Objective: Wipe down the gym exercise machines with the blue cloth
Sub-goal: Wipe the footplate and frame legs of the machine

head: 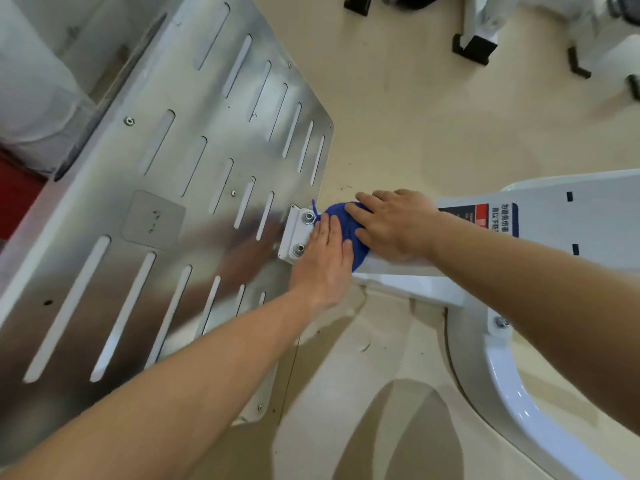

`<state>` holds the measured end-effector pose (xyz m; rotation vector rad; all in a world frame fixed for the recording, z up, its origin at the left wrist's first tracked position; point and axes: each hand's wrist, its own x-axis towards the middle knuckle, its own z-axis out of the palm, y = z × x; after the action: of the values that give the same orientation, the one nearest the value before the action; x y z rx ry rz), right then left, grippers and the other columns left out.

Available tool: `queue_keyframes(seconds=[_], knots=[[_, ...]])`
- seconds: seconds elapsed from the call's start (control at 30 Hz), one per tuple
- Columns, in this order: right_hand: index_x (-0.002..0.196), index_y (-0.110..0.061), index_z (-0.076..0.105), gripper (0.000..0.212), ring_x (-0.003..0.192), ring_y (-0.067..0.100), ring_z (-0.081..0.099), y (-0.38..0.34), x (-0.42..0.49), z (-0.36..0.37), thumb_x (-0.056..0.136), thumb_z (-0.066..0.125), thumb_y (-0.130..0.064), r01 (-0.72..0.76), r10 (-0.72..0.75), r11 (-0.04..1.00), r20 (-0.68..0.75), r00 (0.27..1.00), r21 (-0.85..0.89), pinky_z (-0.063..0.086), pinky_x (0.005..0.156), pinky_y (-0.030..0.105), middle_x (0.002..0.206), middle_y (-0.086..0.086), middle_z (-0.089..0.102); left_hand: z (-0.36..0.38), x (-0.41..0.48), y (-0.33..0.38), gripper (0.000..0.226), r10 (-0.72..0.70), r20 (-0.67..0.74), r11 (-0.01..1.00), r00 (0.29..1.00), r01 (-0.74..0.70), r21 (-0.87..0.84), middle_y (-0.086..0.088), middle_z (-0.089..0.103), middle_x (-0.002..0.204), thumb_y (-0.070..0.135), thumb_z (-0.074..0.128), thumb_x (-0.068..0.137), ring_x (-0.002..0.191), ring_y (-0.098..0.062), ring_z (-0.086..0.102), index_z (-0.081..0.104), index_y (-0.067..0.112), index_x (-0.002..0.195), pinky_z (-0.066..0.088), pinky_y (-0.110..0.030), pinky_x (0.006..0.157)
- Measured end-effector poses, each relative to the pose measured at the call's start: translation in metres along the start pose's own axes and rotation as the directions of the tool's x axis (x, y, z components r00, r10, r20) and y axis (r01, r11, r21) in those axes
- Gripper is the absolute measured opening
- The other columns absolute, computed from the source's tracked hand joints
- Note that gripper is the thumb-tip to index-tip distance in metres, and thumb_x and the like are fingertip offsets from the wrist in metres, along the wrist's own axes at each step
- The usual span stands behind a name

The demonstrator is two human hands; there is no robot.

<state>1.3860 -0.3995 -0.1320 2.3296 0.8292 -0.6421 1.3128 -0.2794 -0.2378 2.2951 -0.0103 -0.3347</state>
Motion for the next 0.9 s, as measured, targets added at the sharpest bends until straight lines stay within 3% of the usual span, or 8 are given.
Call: queue_keyframes(seconds=[0.07,0.13,0.3,0.4,0.5,0.63,0.73,0.9], knots=[[0.157,-0.023,0.013,0.06,0.14,0.029,0.034,0.002,-0.007,0.001,0.103,0.015,-0.048,0.019,-0.02,0.999,-0.011,1.0,-0.038,0.034,0.11,0.042,0.161,0.007,0.02,0.002,-0.006,0.004,0.059,-0.002,0.006,0.999,1.0,0.002,0.05,-0.017,0.013,0.163,0.031,0.014,0.104,0.151,-0.031,0.01,0.017,0.001,0.154,0.014,-0.046,0.122],[0.159,-0.023,0.009,0.063,0.148,0.032,0.02,0.002,-0.038,0.005,0.101,0.006,-0.05,0.061,-0.064,0.995,-0.028,0.998,-0.083,0.023,0.119,0.044,0.165,0.008,0.009,0.009,-0.029,0.012,0.071,0.028,0.033,0.989,0.999,-0.033,0.147,-0.022,0.004,0.163,0.034,-0.009,0.096,0.151,-0.034,0.001,0.011,0.0,0.155,0.005,-0.044,0.124],[0.159,-0.024,0.005,0.083,0.153,0.031,0.007,0.001,-0.07,0.005,0.083,-0.018,-0.05,0.086,-0.088,0.993,-0.016,0.996,-0.084,0.01,0.123,0.045,0.166,0.005,0.004,0.016,-0.052,0.023,0.095,0.082,-0.009,0.994,0.997,-0.082,0.066,-0.022,0.006,0.162,0.049,-0.031,0.085,0.152,-0.029,0.002,0.008,-0.005,0.153,-0.002,-0.036,0.123],[0.158,-0.028,0.007,0.068,0.152,0.028,0.01,-0.008,-0.024,0.006,0.096,-0.005,-0.053,0.037,-0.037,0.999,-0.015,0.999,-0.034,0.014,0.122,0.042,0.167,0.004,0.005,0.0,-0.018,0.01,0.07,0.027,0.078,0.981,0.997,-0.042,0.191,-0.024,0.008,0.162,0.032,-0.01,0.097,0.151,-0.036,0.003,0.01,-0.003,0.154,0.005,-0.044,0.124],[0.155,-0.027,0.017,0.059,0.141,0.028,0.032,-0.008,0.001,0.005,0.101,0.014,-0.05,-0.018,0.017,1.0,-0.047,0.999,-0.009,0.03,0.112,0.041,0.162,0.006,0.02,-0.009,0.0,0.01,0.055,-0.003,0.01,0.996,1.0,0.002,0.09,-0.017,0.014,0.162,0.028,0.022,0.105,0.15,-0.031,0.012,0.018,0.001,0.153,0.015,-0.045,0.122],[0.157,-0.019,0.016,0.064,0.145,0.034,0.024,-0.004,-0.051,0.014,0.101,0.009,-0.049,-0.081,0.075,0.995,-0.096,0.993,-0.063,0.024,0.116,0.044,0.164,0.011,0.014,-0.004,-0.002,0.017,0.064,0.056,0.128,0.969,0.99,-0.085,0.231,-0.022,-0.003,0.163,0.026,-0.004,0.096,0.151,-0.034,-0.005,-0.001,-0.002,0.154,0.003,-0.042,0.123],[0.152,-0.013,0.037,0.074,0.142,0.038,0.032,0.007,-0.107,0.015,0.094,0.004,-0.046,-0.156,0.158,0.987,-0.136,0.978,0.02,0.028,0.113,0.048,0.159,0.015,0.031,-0.008,-0.015,0.051,0.077,0.238,0.134,0.927,0.962,-0.266,0.263,-0.018,-0.006,0.163,0.039,-0.017,0.089,0.152,-0.027,-0.007,-0.005,-0.001,0.153,0.001,-0.036,0.124],[0.145,-0.007,0.048,0.062,0.139,0.042,0.038,0.022,-0.198,0.025,0.1,0.028,-0.045,-0.309,0.324,0.946,-0.205,0.924,0.103,0.028,0.115,0.053,0.153,0.02,0.04,-0.018,-0.052,0.11,0.071,0.465,0.223,0.85,0.857,-0.503,0.159,-0.017,-0.002,0.164,0.044,0.0,0.097,0.152,-0.028,-0.001,0.002,0.004,0.155,0.007,-0.039,0.124]])
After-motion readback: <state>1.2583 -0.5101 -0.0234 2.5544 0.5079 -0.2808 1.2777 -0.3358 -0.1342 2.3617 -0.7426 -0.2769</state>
